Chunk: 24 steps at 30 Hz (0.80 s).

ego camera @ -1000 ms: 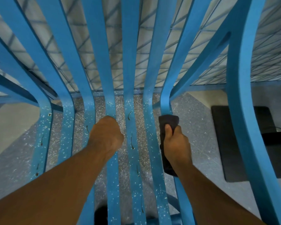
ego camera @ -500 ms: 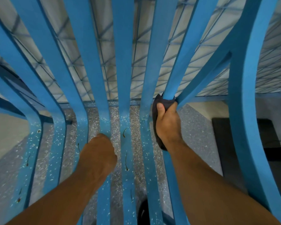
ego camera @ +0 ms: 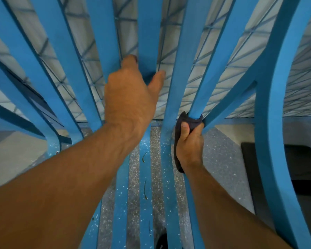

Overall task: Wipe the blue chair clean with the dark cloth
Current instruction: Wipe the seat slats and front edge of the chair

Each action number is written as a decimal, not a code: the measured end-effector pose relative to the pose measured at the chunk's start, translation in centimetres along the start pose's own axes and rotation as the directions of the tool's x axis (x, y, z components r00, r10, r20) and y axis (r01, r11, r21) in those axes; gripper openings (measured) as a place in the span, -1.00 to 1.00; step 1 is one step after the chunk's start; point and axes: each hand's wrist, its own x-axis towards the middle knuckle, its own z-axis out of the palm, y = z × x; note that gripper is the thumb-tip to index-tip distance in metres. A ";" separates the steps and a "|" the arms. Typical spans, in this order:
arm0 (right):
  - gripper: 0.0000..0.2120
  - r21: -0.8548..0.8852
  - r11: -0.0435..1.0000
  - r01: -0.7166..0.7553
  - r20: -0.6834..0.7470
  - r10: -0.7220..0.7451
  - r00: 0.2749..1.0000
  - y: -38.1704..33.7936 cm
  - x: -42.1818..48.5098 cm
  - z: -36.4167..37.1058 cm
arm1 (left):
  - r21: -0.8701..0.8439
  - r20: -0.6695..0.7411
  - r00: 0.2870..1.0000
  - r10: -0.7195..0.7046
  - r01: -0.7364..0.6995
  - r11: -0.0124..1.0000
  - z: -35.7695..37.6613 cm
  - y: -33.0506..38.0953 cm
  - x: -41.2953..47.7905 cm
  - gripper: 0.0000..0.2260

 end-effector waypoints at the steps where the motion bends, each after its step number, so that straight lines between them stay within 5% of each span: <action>1: -0.66 0.004 1.000 0.000 0.000 0.000 1.000 0.0 -0.2 0.2 | 0.002 -0.024 1.000 0.000 0.000 1.000 0.2 0.0 0.4 -0.63; 10: -0.73 0.146 0.974 0.175 -0.154 -0.152 0.976 -4.1 1.6 -1.1 | 0.098 -0.011 0.999 -0.037 0.038 0.994 1.0 0.8 0.6 -0.76; 19: -0.50 0.217 0.874 0.434 -0.504 -0.280 0.817 -13.6 4.6 -3.6 | 0.124 0.004 1.000 -0.025 0.024 0.992 0.8 1.0 0.7 -0.72; 24: -0.69 0.188 0.841 0.508 -0.596 -0.313 0.739 -21.0 5.9 -6.6 | 0.110 0.020 0.999 -0.046 0.044 0.993 0.9 0.9 0.7 -0.75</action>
